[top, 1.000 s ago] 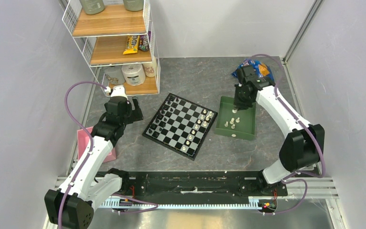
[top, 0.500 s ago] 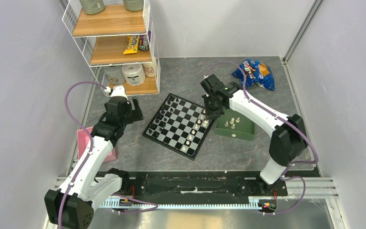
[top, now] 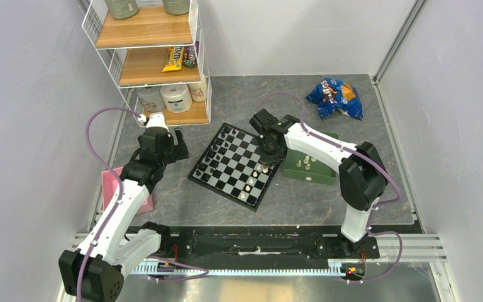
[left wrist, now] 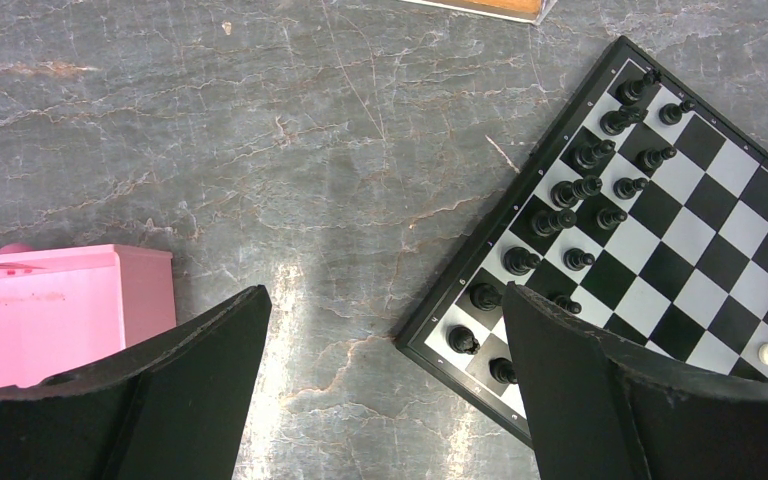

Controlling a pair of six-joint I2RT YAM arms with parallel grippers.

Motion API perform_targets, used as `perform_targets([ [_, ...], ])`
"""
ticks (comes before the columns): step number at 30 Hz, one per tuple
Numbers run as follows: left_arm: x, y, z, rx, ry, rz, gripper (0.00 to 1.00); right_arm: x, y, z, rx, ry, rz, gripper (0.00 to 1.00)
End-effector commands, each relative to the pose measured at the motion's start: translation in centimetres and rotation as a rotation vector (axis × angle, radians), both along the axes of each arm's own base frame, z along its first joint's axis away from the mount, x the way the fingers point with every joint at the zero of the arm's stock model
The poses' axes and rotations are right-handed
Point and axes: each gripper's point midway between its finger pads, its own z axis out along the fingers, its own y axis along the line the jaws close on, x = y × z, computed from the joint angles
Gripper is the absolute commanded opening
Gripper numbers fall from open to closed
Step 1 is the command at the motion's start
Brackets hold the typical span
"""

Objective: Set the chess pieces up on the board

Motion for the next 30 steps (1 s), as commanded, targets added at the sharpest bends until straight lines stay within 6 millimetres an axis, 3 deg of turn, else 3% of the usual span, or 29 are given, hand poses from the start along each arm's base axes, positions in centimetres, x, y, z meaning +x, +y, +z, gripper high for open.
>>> perform_targets([
  [1, 0.3, 0.0, 1.1, -0.004, -0.036, -0.004, 0.94, 1.4, -0.5, -1.0, -0.047, -0.048, -0.041, 0.08],
  [16, 0.5, 0.0, 1.0, 0.000, -0.029, -0.003, 0.94, 1.7, -0.2, -3.0, -0.066, -0.016, -0.038, 0.11],
  [22, 0.4, 0.0, 1.0, 0.000, -0.029, -0.003, 0.94, 1.9, -0.3, -2.7, -0.066, -0.028, -0.042, 0.32],
  [26, 0.4, 0.1, 1.0, 0.001, -0.030, -0.002, 0.94, 2.1, -0.3, -1.8, -0.060, -0.043, -0.036, 0.39],
  [30, 0.4, 0.0, 1.0, 0.001, -0.029, -0.002, 0.94, 2.4, -0.1, 0.3, -0.025, -0.079, -0.026, 0.44],
])
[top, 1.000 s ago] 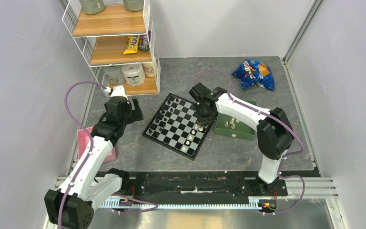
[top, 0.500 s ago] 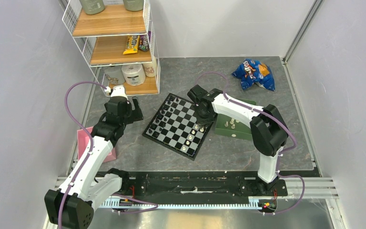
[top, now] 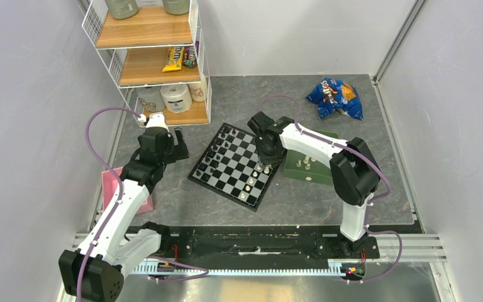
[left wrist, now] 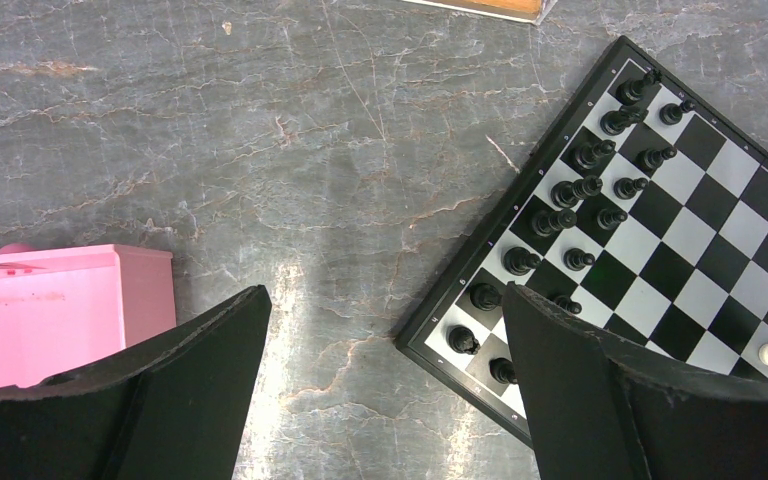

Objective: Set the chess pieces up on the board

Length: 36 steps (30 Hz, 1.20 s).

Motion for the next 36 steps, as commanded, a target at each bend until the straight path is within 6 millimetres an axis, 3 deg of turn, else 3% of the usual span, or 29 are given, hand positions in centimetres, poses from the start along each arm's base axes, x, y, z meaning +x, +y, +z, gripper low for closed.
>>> perform_targets([
  [1, 0.4, 0.0, 1.0, 0.001, -0.028, -0.002, 0.94, 1.3, 0.4, 4.0, 0.056, -0.097, 0.006, 0.46],
  [5, 0.4, 0.0, 0.9, 0.002, -0.027, -0.002, 0.94, 2.0, -1.6, 6.7, 0.049, -0.171, -0.031, 0.49],
  [9, 0.5, -0.1, 1.0, -0.004, -0.027, -0.007, 0.94, 3.2, -6.4, 7.7, 0.047, -0.199, -0.169, 0.49],
  [14, 0.5, -0.2, 0.9, -0.005, -0.022, -0.011, 0.94, 4.1, -12.2, 6.2, 0.032, -0.160, -0.330, 0.49],
  [17, 0.5, -0.1, 0.9, -0.002, -0.025, -0.006, 0.94, 4.0, -13.9, 4.7, 0.015, -0.114, -0.374, 0.49],
  [23, 0.4, 0.0, 0.9, 0.001, -0.025, -0.002, 0.94, 4.1, -15.1, 2.2, -0.009, -0.065, -0.417, 0.49],
  [36, 0.4, 0.1, 1.0, 0.002, -0.030, 0.000, 0.94, 5.2, -15.6, -0.1, -0.022, -0.028, -0.438, 0.45],
])
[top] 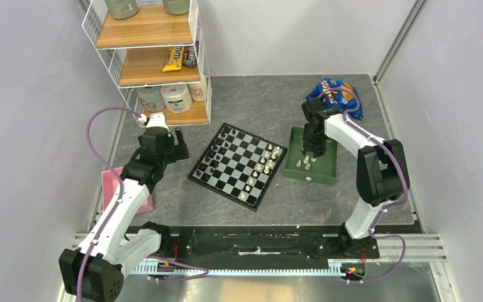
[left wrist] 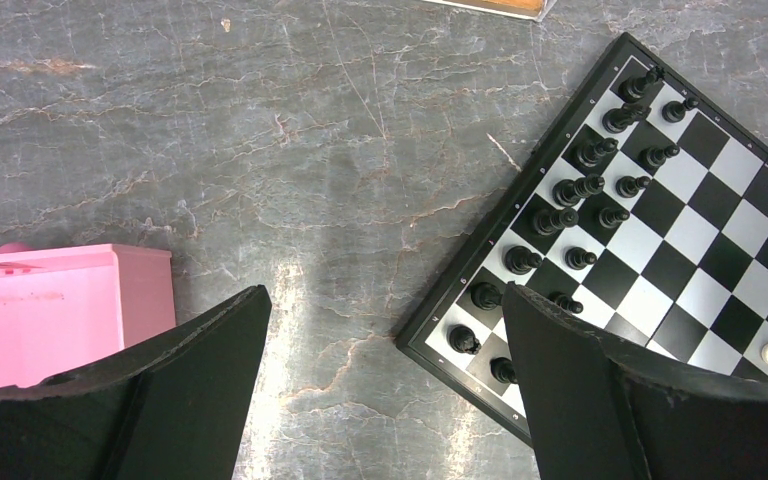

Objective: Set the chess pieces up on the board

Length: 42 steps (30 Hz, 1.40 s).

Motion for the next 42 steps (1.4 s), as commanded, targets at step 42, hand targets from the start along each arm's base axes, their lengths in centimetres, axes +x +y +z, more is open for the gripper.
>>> perform_targets([
  [42, 0.4, -0.1, 1.3, -0.005, -0.038, -0.008, 0.94, 0.1, 5.8, 11.2, 0.145, -0.254, 0.162, 0.10],
])
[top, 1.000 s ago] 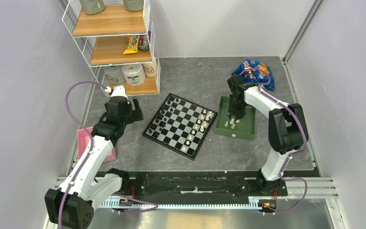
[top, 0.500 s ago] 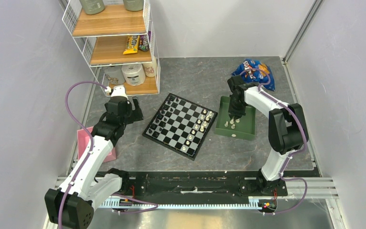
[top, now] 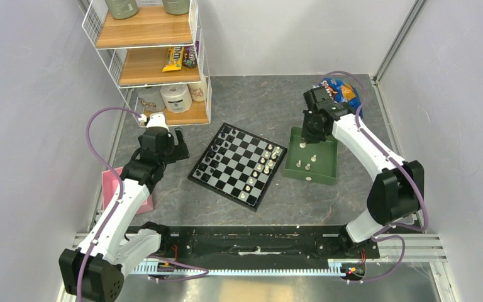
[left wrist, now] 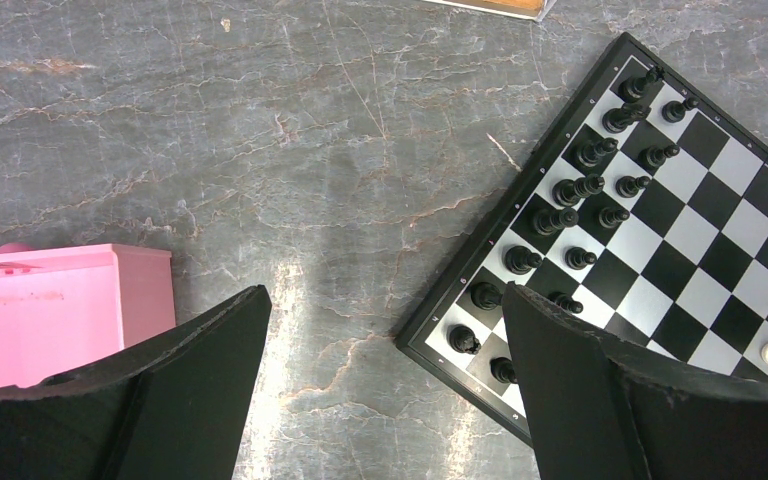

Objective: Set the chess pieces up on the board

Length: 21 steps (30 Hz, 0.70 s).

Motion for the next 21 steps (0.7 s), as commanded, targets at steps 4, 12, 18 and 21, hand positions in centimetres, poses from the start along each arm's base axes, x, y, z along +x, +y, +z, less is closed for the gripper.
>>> perform_targets([
  [4, 0.4, -0.1, 1.2, -0.005, -0.037, -0.007, 0.94, -2.6, 8.3, 3.7, 0.074, -0.066, 0.197, 0.10],
  [12, 0.5, -0.3, 1.1, -0.012, -0.031, -0.014, 0.94, -7.9, 14.3, 0.5, 0.129, 0.034, 0.311, 0.09],
  [18, 0.5, -0.4, 1.0, -0.015, -0.027, -0.018, 0.94, -9.6, 16.5, -2.3, 0.105, 0.093, 0.373, 0.09],
  [21, 0.5, -0.3, 1.1, -0.013, -0.029, -0.016, 0.94, -9.3, 16.6, -3.5, 0.074, 0.103, 0.377, 0.08],
])
